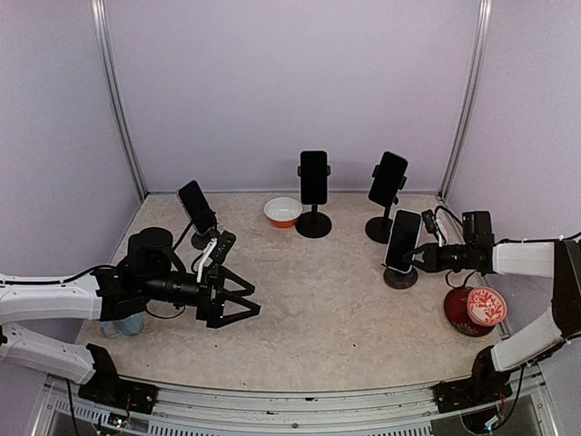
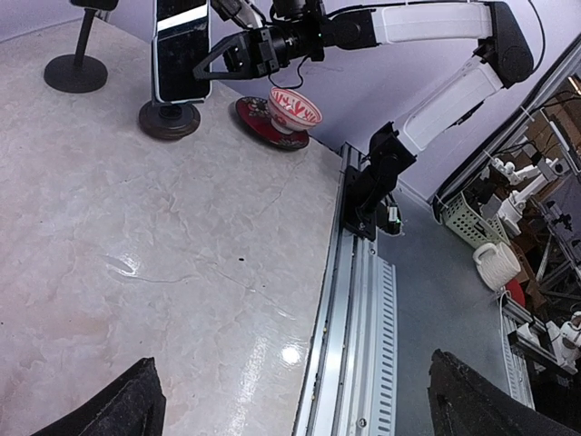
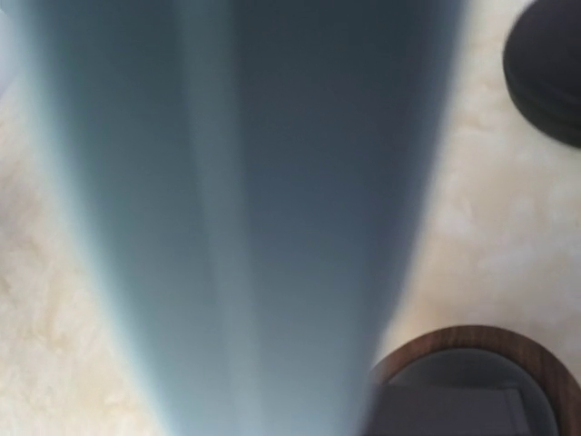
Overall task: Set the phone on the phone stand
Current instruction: Place the phone stand with the phone at the center of the board.
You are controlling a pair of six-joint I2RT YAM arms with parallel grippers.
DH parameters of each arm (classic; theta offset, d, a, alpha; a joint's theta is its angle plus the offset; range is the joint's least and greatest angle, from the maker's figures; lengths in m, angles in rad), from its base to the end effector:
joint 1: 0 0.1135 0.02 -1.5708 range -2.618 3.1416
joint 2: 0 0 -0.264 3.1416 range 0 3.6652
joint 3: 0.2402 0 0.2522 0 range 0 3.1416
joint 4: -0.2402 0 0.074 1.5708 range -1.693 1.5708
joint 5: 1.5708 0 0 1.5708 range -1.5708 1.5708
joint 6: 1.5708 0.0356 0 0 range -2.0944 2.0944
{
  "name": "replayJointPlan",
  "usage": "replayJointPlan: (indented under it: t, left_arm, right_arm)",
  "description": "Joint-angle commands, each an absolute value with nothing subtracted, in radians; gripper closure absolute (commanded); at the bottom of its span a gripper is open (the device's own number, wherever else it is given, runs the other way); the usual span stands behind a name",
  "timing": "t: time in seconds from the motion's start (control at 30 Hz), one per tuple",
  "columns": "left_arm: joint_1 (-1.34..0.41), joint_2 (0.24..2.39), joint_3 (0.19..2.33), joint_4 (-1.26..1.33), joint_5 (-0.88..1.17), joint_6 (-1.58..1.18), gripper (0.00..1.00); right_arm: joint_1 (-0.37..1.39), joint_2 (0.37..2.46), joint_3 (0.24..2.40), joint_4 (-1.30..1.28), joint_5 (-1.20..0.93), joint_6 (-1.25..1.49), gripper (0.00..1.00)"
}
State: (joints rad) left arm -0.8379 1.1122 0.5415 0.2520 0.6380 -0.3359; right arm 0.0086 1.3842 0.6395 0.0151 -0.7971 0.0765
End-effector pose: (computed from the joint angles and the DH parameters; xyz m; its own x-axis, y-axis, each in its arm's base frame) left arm 0.1442 -0.1919 0.2362 -0.5194 0.1813 -0.8351 0.8518 0.1873 -0.4892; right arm 0.2653 0.0277 0.1851 -0.7058 0.0473 -0.7068 -0.4867 0.6926 0.5324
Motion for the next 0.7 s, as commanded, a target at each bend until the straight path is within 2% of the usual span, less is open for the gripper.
replayJointPlan:
  t: [0.0,0.2,0.37,0.5,0.57,0.67]
  left_arm:
    - [-0.833,1.075,0.541,0.244,0.632,-0.322,0.01]
    - [-0.832,1.068,0.526,0.254,0.632,-0.329,0.01]
    - [-0.831,1.061,0.516,0.262,0.631,-0.336,0.01]
    - [-0.831,1.063,0.515,0.271,0.632,-0.341,0.01]
    - [-0.831,1.064,0.513,0.281,0.633,-0.344,0.01]
    - [-0.833,1.067,0.508,0.287,0.635,-0.350,0.01]
  right_arm:
    - [-0.003,1.328,0.616,0.131,-0.785,0.095,1.00]
    - [-0.005,1.348,0.573,0.169,-0.804,0.126,0.99]
    - [-0.005,1.335,0.538,0.169,-0.791,0.143,0.79]
    - [-0.005,1.302,0.519,0.157,-0.747,0.153,0.48]
    - [-0.003,1.279,0.513,0.147,-0.726,0.155,0.41]
    - [-0.004,1.241,0.519,0.119,-0.696,0.155,0.36]
